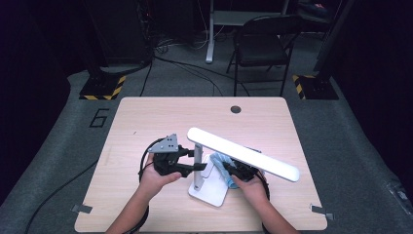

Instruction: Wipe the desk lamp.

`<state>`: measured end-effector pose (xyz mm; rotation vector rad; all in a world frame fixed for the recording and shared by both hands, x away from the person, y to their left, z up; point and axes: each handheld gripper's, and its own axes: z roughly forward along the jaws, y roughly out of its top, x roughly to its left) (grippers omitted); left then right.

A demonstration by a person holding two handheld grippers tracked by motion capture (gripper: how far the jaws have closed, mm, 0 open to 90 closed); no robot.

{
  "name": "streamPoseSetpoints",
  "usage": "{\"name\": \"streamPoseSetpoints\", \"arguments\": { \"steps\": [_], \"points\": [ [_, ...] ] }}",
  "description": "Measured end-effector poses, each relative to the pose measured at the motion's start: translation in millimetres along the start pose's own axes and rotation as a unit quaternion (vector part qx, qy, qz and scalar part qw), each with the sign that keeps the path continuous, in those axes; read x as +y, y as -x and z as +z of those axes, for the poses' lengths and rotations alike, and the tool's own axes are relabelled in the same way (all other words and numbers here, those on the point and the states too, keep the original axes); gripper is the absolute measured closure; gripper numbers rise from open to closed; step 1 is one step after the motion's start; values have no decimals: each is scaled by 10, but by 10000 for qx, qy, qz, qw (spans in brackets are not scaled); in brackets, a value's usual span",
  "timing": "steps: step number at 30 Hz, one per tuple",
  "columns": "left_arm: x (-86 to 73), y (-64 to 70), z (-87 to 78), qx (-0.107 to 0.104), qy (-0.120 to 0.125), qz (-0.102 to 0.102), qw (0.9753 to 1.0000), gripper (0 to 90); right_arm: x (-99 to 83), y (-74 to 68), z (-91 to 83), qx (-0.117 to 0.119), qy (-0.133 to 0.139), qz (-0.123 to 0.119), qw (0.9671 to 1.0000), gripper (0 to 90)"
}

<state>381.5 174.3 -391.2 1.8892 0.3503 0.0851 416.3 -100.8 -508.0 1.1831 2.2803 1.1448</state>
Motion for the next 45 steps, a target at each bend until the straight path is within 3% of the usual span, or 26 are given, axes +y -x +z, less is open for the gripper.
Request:
{"name": "streamPoseSetpoints", "arguments": {
  "steps": [2,6,7,8,11,12,13,18,21,23,26,29,34,40,43,45],
  "points": [
    [10,19,9,-36,-67,61,10000,502,20,18,5,-9,-89,-28,10000,651],
    [16,50,45,-207,-64,136,9997,507,34,36,34,-45,-2,70,10000,651],
    [16,58,53,-239,-60,121,9996,505,43,48,28,-56,-108,22,9999,651],
    [16,62,61,-253,-57,120,9996,504,44,50,47,-60,2,49,10000,651],
    [15,67,80,-329,-51,107,9994,498,53,59,56,-63,-12,87,9999,651],
    [18,63,84,-402,-85,106,9991,496,61,64,47,-60,-125,68,9999,650],
    [16,69,99,-368,-43,79,9993,491,59,64,66,-58,-7,82,9999,650],
    [14,47,155,-450,-125,98,9989,484,63,55,64,-74,-8,39,10000,649],
    [-12,31,181,-545,-101,5,9985,481,65,35,55,-103,-16,99,9999,645],
    [-11,35,185,-552,-104,56,9984,484,66,51,46,-73,-29,-30,10000,639],
    [-7,25,173,-589,-157,173,9980,489,63,52,27,-72,-35,-13,10000,626],
    [-14,2,169,-675,-138,136,9975,489,46,69,-6,-51,-53,-31,10000,623],
    [-7,4,175,-659,-141,153,9976,490,12,111,-59,-139,-27,53,9999,621],
    [27,60,192,-361,-210,395,9983,513,-30,177,-127,-251,-16,98,9996,618],
    [26,43,182,-272,-171,389,9987,522,-45,223,-166,-295,-15,136,9995,617],
    [20,32,178,-100,-145,379,9991,524,-53,254,-186,-343,-20,160,9993,617]
  ]
}}
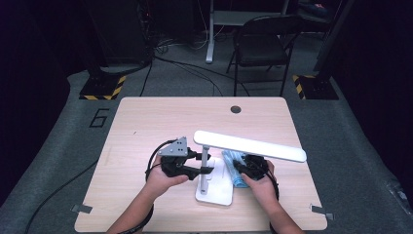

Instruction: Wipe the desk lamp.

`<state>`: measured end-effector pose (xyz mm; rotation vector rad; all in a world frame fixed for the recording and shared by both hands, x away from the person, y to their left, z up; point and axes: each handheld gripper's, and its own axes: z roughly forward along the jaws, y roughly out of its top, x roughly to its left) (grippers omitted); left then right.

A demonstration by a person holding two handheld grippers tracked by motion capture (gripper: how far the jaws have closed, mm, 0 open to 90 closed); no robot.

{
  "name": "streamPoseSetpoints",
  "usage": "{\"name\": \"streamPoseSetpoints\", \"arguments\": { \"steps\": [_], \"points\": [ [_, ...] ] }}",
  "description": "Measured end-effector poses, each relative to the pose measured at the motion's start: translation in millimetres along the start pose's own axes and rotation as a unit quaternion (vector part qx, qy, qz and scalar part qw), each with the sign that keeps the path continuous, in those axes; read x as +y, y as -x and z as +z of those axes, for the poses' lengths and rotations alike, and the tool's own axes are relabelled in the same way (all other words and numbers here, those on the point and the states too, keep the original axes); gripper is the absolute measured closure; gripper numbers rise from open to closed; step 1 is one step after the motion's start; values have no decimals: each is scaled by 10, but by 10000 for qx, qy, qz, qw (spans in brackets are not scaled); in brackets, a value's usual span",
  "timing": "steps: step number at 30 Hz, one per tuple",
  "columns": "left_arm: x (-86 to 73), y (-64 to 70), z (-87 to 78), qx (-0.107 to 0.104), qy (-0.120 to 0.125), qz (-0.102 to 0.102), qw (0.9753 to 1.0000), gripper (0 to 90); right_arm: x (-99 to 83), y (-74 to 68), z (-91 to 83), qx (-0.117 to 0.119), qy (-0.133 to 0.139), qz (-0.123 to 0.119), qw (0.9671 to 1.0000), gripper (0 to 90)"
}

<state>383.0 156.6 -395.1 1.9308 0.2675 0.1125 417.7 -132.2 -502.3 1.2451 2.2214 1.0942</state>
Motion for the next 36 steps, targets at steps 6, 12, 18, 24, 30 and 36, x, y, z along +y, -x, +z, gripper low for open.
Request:
{"name": "streamPoseSetpoints", "arguments": {
  "steps": [6,12,18,24,30,36],
  "points": [
    [-8,-14,-15,398,28,-65,9992,530,-3,61,-16,-88,-61,99,9999,617],
    [-13,-4,-16,799,56,-182,9966,533,10,97,39,-178,-121,138,9997,619],
    [13,11,-2,687,-50,-206,9974,524,70,96,157,-363,-237,293,9986,580],
    [-12,-54,-57,-84,-38,-194,9998,502,113,63,257,-447,-307,218,9983,555],
    [-15,-11,-37,127,3,-60,9999,515,161,12,318,-442,-305,137,9985,531],
    [-20,8,-10,487,79,-58,9988,524,193,-3,364,-279,-245,166,9992,549]
  ]
}}
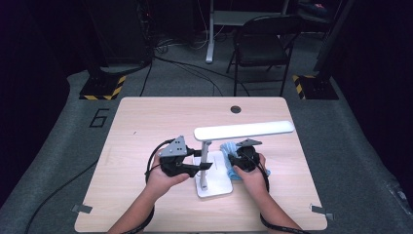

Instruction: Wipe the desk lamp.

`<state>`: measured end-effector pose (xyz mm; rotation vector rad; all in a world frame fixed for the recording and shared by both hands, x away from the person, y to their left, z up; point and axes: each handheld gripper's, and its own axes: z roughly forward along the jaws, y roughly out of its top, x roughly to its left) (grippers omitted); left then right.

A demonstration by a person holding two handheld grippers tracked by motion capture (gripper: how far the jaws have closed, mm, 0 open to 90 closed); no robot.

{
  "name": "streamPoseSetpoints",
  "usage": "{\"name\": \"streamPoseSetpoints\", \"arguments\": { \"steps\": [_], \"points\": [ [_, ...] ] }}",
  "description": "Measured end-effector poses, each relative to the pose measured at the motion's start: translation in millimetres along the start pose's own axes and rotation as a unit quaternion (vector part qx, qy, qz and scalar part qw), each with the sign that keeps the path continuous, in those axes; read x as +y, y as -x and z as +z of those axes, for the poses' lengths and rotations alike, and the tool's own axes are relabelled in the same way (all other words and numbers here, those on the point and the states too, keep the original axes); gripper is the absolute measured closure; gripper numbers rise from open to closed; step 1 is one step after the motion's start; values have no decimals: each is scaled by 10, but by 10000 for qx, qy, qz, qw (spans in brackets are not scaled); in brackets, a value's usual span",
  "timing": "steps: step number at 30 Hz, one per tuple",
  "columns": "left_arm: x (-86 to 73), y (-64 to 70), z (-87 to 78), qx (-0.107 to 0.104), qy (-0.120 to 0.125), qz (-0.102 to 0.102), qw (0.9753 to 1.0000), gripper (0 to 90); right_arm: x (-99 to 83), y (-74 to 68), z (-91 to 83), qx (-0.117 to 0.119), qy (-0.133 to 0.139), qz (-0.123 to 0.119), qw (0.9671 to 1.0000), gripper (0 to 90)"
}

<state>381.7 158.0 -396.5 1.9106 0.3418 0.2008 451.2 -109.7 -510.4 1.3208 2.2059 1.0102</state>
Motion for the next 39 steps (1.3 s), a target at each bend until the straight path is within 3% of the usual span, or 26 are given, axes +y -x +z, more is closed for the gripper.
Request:
{"name": "streamPoseSetpoints", "arguments": {
  "steps": [7,10,13,18,25,29,30,32,39],
  "points": [
    [-6,-29,-2,-36,-8,-62,10000,521,-46,-24,14,181,23,-216,9996,658],
    [-4,-27,-5,-57,-44,-63,10000,520,-91,-77,-53,241,-77,-152,9996,668],
    [-6,-22,-10,-50,-43,-72,10000,521,-184,-114,-177,342,-171,-248,9990,668],
    [-10,-22,-10,-50,-41,-76,10000,521,-396,-167,-390,537,-130,-142,9984,667],
    [-16,-22,-9,-36,-24,-94,9999,520,-610,-265,-645,634,-258,-203,9974,665],
    [-18,-27,-11,-78,-30,-90,9999,520,-613,-287,-633,517,-250,-386,9976,664],
    [-18,-29,-14,-77,-42,-88,9999,520,-601,-304,-620,480,-264,-283,9981,663],
    [-19,-31,-15,-79,-42,-94,9999,520,-572,-293,-583,442,-265,-379,9979,663],
    [-29,-45,-16,-162,0,-121,9998,519,-390,-229,-364,292,-141,-268,9991,657]
  ]
}}
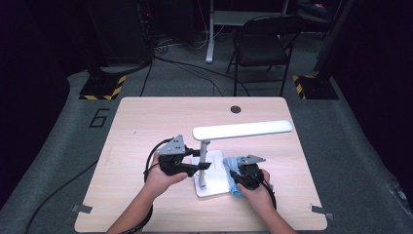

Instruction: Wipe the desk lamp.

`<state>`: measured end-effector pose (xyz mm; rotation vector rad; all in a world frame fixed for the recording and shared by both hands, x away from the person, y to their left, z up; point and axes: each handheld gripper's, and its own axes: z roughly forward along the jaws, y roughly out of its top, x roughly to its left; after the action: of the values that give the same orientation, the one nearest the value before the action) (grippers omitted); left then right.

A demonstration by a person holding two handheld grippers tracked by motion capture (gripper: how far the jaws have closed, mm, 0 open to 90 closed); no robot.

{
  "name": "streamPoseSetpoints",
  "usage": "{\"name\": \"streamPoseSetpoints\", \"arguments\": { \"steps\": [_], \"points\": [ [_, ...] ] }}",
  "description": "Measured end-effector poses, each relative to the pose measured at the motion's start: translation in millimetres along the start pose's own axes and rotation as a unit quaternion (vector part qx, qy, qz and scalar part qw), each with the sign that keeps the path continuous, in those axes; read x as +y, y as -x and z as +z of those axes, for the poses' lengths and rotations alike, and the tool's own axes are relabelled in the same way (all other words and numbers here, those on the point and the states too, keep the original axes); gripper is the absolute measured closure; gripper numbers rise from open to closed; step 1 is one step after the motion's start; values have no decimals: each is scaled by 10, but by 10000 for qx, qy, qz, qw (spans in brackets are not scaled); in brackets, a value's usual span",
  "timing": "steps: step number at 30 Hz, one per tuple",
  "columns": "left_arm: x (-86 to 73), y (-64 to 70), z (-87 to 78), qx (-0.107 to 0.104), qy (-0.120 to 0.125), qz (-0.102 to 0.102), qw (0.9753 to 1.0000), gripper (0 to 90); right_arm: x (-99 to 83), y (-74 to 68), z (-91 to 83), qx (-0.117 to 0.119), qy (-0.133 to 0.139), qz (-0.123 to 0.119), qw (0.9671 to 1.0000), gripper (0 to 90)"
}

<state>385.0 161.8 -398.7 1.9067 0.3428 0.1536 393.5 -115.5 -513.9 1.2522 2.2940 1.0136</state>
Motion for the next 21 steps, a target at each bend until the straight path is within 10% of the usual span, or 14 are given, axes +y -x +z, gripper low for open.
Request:
{"name": "streamPoseSetpoints", "arguments": {
  "steps": [12,21],
  "points": [
    [-5,-2,-9,1,-2,36,10000,520,436,212,469,-221,116,117,9996,627],
    [-6,2,-6,29,-11,17,10000,520,472,185,486,-240,54,133,9996,664]
  ]
}}
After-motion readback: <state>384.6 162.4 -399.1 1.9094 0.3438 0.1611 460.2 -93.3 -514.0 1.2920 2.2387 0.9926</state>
